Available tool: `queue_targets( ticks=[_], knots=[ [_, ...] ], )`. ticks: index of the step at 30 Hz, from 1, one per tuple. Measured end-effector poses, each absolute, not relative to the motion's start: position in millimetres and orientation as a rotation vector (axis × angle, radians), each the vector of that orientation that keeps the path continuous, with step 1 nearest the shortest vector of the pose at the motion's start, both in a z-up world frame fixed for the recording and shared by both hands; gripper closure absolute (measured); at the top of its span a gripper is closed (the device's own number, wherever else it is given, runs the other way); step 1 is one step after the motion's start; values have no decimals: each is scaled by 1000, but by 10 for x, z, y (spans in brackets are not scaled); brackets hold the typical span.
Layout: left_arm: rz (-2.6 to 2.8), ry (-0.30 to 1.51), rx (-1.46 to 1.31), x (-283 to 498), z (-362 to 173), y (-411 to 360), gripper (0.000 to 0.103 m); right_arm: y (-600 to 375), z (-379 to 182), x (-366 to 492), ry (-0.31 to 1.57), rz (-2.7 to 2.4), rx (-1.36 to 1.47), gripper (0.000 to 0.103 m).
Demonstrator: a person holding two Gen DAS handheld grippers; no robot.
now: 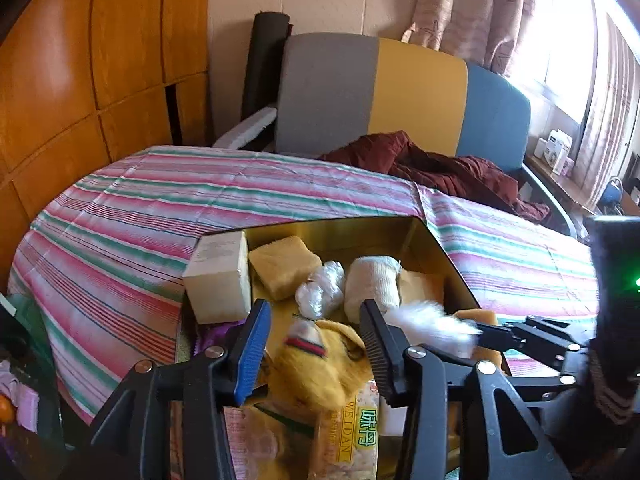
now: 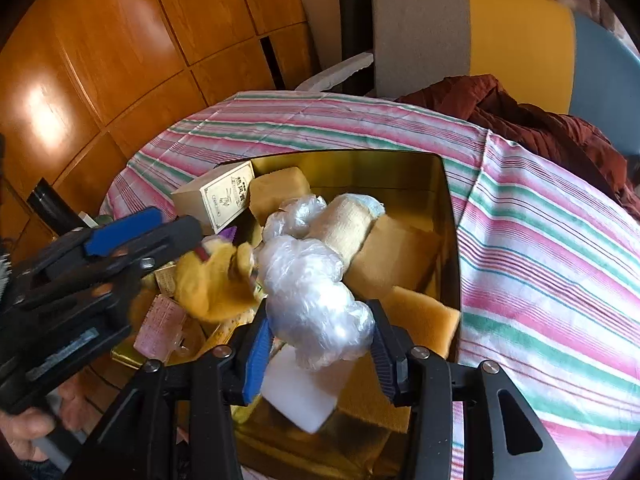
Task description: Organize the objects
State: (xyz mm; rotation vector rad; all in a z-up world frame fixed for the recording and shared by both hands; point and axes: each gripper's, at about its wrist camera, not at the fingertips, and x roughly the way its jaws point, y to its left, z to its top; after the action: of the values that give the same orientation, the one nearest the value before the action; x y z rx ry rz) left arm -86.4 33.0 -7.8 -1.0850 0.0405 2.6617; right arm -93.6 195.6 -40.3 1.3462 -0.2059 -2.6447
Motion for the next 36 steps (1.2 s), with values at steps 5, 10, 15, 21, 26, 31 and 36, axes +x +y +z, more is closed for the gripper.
queue_targets(
  ticks=[5,10,15,21,26,31,36],
  knots=[
    [2697,16,-1045,-774,31,229,55,1920,-353,-849,-200,-2675,1273,17],
    [2706,-20,-1041,-701,68,150,55,1818,-128,-659,14,-2912,1184,0],
    [2714,-34,-1006,-594,142,100,55,1914,-80,-518,-30,-2829,1221,0],
    [2717,-17,-991,-468,175,76,55,2062,-247,-351,-8,-2830,1377,0],
    [2749,-1,-976,-357,204,50,55,2239,-122,-86,81,-3071,1288,0],
    [2798,6,-963,-248,253,63,51,2282,-54,28,38,-3098,1239,0],
    [2835,42,-920,-145,313,109,46,2211,-18,30,-63,-3035,1187,0]
  ],
)
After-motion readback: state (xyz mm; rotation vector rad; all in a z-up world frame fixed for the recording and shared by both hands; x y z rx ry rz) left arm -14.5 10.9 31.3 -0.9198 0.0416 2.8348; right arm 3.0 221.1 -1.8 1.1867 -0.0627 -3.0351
